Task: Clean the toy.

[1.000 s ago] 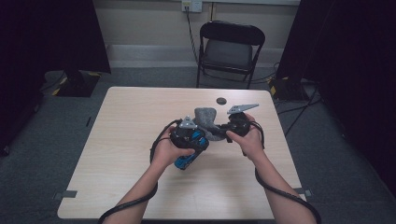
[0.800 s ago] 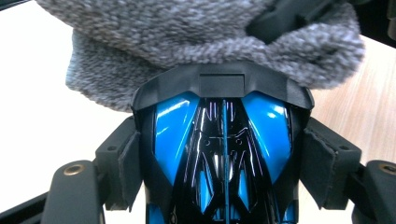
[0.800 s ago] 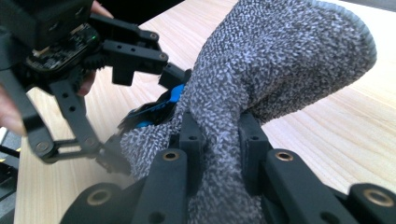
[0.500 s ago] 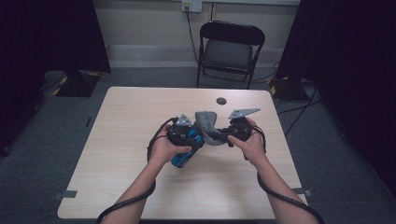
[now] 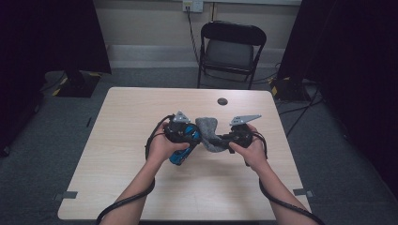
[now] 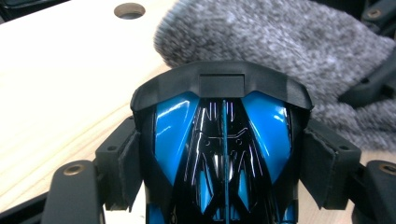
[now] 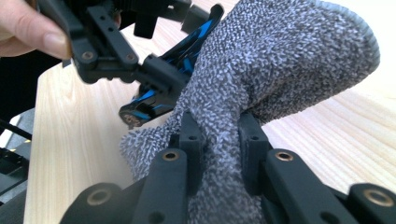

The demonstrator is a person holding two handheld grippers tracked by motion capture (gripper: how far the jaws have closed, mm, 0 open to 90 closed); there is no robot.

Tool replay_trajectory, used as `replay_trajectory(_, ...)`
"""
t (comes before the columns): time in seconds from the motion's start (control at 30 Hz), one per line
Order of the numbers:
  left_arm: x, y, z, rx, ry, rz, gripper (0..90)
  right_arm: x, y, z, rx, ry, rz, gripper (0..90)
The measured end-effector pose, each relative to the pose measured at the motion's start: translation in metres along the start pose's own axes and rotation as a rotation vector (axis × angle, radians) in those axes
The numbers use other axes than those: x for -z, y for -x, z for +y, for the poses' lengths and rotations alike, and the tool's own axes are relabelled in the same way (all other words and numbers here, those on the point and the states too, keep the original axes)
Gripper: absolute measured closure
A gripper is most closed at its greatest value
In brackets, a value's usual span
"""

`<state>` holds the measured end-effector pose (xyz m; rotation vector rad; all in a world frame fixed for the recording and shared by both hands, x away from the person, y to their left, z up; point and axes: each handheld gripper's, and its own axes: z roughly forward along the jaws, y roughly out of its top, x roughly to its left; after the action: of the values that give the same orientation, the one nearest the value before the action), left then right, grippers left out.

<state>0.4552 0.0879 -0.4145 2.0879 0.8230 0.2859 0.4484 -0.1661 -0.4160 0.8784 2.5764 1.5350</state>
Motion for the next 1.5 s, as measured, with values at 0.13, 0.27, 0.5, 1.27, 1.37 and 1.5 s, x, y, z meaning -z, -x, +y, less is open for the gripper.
replay_trajectory(0.13, 0.001, -0.002, 0.001, 0.001, 0.0, 0.009, 25.4, -0.001, -0.003, -0.002, 0.001, 0.003, 0.009, 76.0)
replay_trajectory(0.27, 0.003, -0.006, 0.002, 0.013, 0.006, 0.017, 25.5, -0.001, -0.005, -0.004, 0.007, -0.004, 0.016, 76.0)
replay_trajectory(0.5, 0.008, -0.01, 0.005, 0.019, 0.012, 0.029, 25.5, -0.004, -0.008, -0.009, 0.012, -0.008, 0.036, 76.0)
replay_trajectory(1.27, 0.01, -0.021, 0.006, 0.036, -0.004, 0.058, 25.4, -0.005, -0.015, -0.015, 0.035, -0.018, 0.053, 75.9)
replay_trajectory(1.37, 0.009, -0.023, 0.004, 0.036, -0.009, 0.064, 25.4, -0.005, -0.016, -0.017, 0.04, -0.024, 0.055, 75.9)
replay_trajectory(1.5, 0.011, -0.025, 0.003, 0.043, -0.007, 0.068, 25.5, -0.004, -0.016, -0.02, 0.037, -0.023, 0.063, 75.9)
